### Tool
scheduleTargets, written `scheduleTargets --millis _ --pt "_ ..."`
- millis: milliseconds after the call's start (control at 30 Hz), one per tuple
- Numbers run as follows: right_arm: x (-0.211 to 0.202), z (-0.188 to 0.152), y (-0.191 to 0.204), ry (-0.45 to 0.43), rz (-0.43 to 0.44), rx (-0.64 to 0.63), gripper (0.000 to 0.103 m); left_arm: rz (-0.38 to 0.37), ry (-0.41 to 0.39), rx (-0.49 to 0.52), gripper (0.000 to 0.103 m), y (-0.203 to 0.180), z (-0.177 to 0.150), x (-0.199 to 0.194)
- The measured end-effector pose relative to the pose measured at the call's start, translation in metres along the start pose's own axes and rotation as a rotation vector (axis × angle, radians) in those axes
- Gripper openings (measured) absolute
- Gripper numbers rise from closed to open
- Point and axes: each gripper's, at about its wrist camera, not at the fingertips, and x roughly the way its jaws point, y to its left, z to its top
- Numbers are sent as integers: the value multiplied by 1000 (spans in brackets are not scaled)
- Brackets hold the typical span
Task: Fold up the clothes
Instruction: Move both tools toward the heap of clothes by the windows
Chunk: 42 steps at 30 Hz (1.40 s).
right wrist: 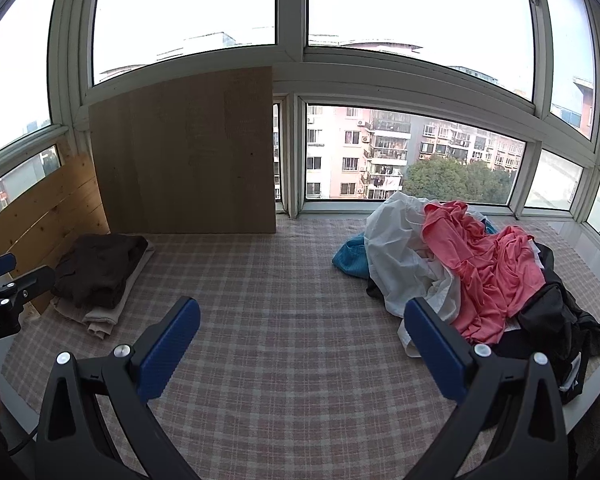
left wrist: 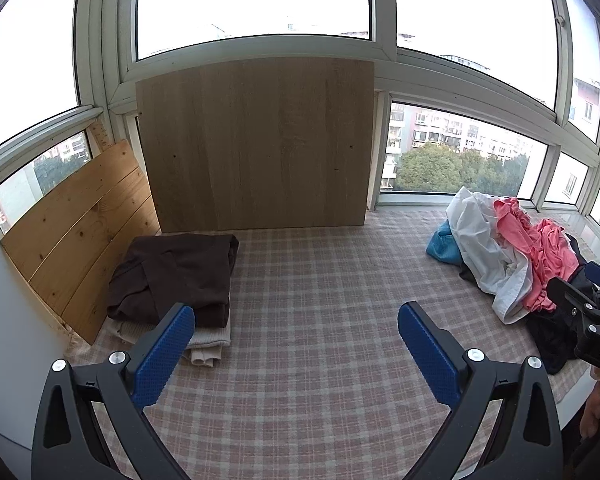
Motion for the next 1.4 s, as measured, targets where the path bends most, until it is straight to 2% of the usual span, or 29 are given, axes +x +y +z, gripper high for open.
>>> scheduleTargets --millis 67,100,167,267,633,767,1400 --pt "0 -1 1 -10 -5 -12 103 -8 5 -4 102 0 0 1" --pt "-7 -10 0 -51 -4 -2 103 -13 8 -6 102 0 -1 3" --pt "-4 -6 -1 -10 -5 18 103 -27 6 0 102 1 0 3" --pt "-2 -1 1 2 -25 24 103 -30 5 15 102 -1 -3 6" --pt "1 -5 2 13 -54 51 103 -39 8 25 102 5 -7 11" --pt "0 -6 -1 17 -81 67 103 -41 12 45 102 2 -8 14" --pt "-6 -24 -45 57 -244 167 103 -146 31 135 102 -40 0 33"
